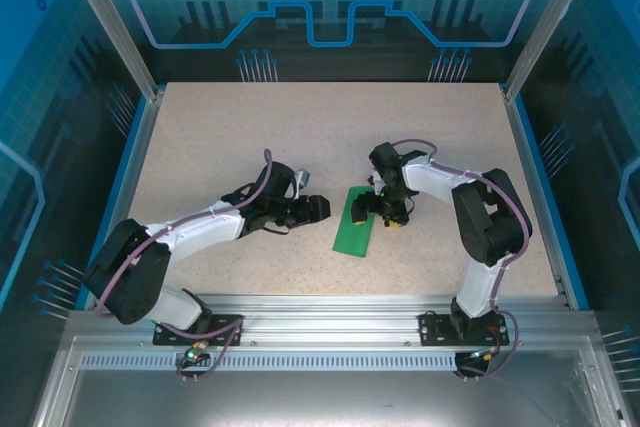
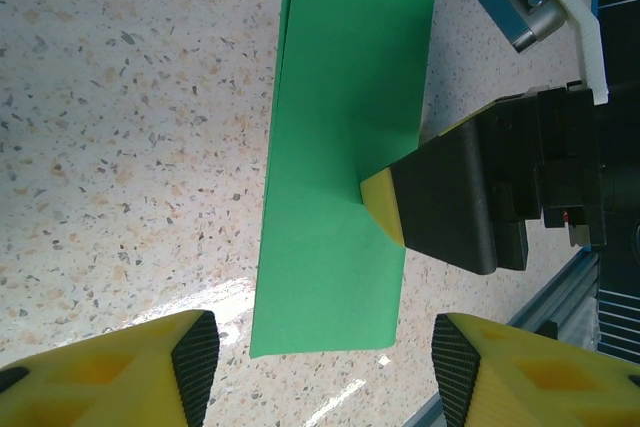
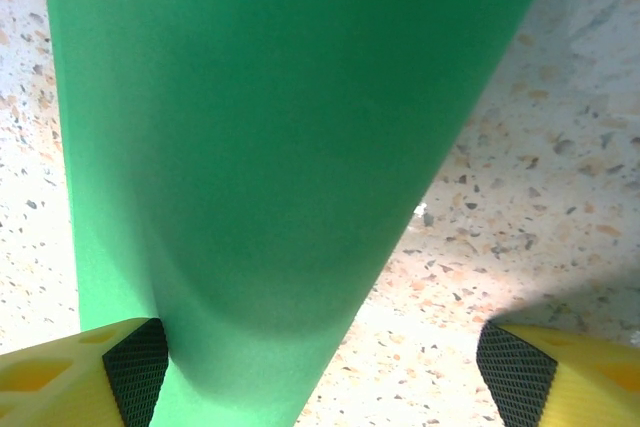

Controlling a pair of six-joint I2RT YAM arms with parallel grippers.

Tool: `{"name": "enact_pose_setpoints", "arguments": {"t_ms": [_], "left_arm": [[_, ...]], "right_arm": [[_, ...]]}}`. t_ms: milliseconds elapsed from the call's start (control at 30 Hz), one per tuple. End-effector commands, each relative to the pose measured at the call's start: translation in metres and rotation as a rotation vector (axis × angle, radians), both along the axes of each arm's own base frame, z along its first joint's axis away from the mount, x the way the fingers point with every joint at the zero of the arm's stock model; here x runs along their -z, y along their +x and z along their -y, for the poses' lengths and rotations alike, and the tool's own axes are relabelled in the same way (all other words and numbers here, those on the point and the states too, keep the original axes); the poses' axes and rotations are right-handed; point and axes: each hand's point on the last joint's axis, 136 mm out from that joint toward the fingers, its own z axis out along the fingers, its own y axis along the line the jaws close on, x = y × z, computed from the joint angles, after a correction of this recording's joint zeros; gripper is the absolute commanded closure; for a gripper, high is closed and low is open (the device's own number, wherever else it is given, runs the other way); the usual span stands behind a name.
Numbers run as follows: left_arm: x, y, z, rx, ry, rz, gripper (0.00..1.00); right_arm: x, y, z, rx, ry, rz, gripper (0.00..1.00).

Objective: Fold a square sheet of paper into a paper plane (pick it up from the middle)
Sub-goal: Fold the square sheet of paper in half at the center of the table, then hold the square sheet of paper at the center of the table.

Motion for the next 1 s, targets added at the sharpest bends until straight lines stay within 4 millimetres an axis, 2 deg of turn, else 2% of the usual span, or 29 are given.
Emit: {"name": "enact_pose_setpoints", "arguments": {"t_ms": [0, 400, 700, 800, 967], "left_arm": [[-0.010, 0.004, 0.008, 0.019, -0.011, 0.020, 0.38], [-0.008, 0.006, 0.010, 0.015, -0.005, 0.008, 0.38], [-0.002, 0.006, 0.014, 0.021, -0.005, -0.012, 0.43], [0.000, 0.006, 0.015, 0.022, -0.003, -0.017, 0.47], [0.008, 0.006, 0.022, 0.037, -0.002, -0.053, 0.61]], "right_arm": [[0.029, -0.015, 0.007, -0.063, -0.045, -0.065, 0.13], [0.038, -0.014, 0.016, -0.015, -0.101, -0.097, 0.13], [0.044, -0.017, 0.016, -0.012, -0.109, -0.110, 0.12], [0.047, -0.018, 0.018, -0.013, -0.132, -0.116, 0.12], [0.050, -0.019, 0.020, 0.012, -0.156, -0.124, 0.12]]}}
